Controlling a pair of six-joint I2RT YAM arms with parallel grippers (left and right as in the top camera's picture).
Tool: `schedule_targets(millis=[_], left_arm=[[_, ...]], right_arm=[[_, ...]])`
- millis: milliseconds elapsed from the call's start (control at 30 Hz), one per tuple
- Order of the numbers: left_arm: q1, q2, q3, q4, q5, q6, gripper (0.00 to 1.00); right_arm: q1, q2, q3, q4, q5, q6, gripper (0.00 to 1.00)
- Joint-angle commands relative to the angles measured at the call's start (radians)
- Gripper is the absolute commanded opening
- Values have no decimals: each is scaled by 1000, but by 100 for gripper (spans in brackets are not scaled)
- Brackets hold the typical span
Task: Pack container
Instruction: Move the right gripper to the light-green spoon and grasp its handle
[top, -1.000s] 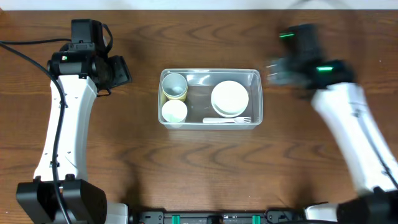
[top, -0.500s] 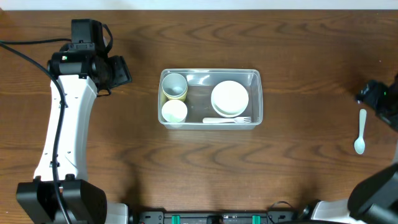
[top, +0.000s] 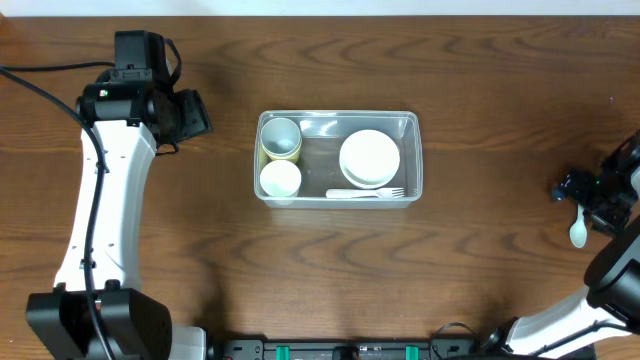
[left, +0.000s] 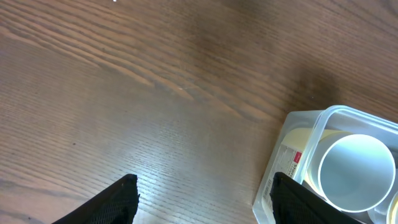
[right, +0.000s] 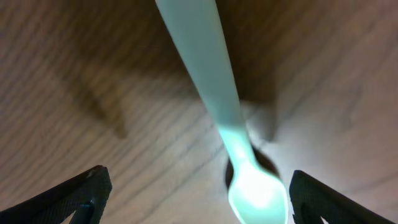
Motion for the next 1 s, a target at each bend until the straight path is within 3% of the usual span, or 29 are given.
schedule_targets(millis=[0,967], left_arm=[[2,5,-3,-2,3,-9,69],[2,5,-3,-2,3,-9,69]], right_arm=[[-6,16,-1,23,-7,-57,93],[-5,19,-106,176,-13,-89,91]])
